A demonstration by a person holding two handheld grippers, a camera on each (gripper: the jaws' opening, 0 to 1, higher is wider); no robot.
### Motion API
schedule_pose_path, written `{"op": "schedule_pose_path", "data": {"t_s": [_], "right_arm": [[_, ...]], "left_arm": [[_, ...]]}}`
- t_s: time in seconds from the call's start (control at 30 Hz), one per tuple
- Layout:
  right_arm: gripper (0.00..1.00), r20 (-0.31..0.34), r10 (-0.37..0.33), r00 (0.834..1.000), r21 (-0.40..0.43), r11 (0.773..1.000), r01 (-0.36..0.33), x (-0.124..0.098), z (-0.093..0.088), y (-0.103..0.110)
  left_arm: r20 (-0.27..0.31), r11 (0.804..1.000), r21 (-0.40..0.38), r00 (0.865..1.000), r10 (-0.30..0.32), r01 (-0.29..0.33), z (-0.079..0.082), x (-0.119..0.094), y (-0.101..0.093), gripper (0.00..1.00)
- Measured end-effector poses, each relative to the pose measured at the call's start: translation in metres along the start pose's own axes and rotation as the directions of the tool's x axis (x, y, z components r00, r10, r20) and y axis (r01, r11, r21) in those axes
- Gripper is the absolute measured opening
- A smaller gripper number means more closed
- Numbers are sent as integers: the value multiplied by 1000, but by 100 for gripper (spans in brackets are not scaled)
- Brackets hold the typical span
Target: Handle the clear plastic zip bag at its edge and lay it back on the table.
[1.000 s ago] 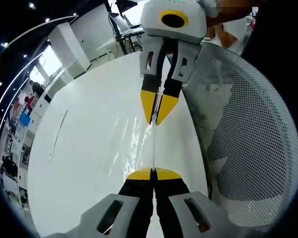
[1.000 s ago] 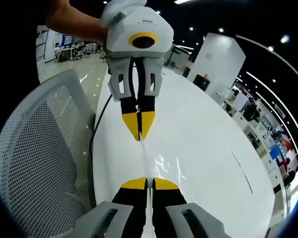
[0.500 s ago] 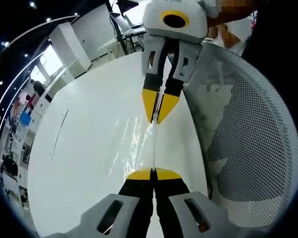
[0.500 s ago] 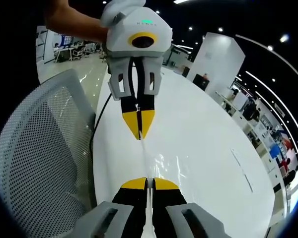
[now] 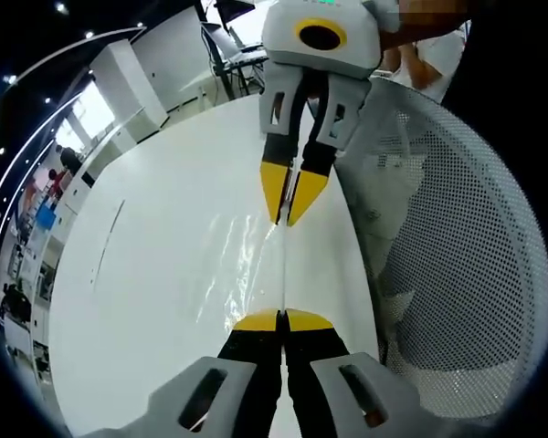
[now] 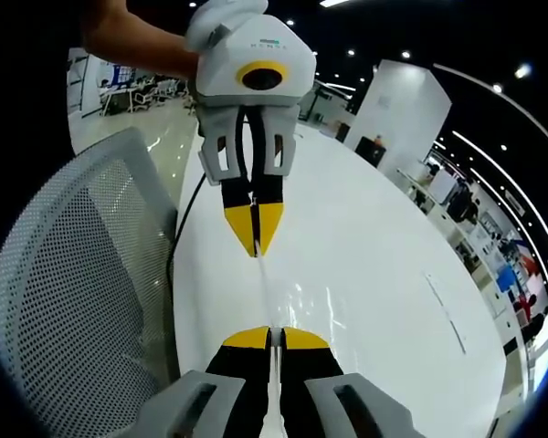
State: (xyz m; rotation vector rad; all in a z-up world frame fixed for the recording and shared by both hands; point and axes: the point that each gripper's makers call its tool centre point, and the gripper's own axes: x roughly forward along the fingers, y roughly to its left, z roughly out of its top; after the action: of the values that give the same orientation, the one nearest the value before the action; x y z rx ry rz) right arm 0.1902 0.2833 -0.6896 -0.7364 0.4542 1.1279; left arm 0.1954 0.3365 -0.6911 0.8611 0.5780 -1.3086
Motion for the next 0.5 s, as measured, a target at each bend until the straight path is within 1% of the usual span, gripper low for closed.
{"op": "schedule_pose_path", "data": {"t_s": [0.5], "right_arm": [[0, 2, -9, 1000, 14, 1000, 9, -1, -2, -1]], "left_arm": [[-1, 1000, -6, 1000, -5, 5, 0, 1, 0, 0]]}}
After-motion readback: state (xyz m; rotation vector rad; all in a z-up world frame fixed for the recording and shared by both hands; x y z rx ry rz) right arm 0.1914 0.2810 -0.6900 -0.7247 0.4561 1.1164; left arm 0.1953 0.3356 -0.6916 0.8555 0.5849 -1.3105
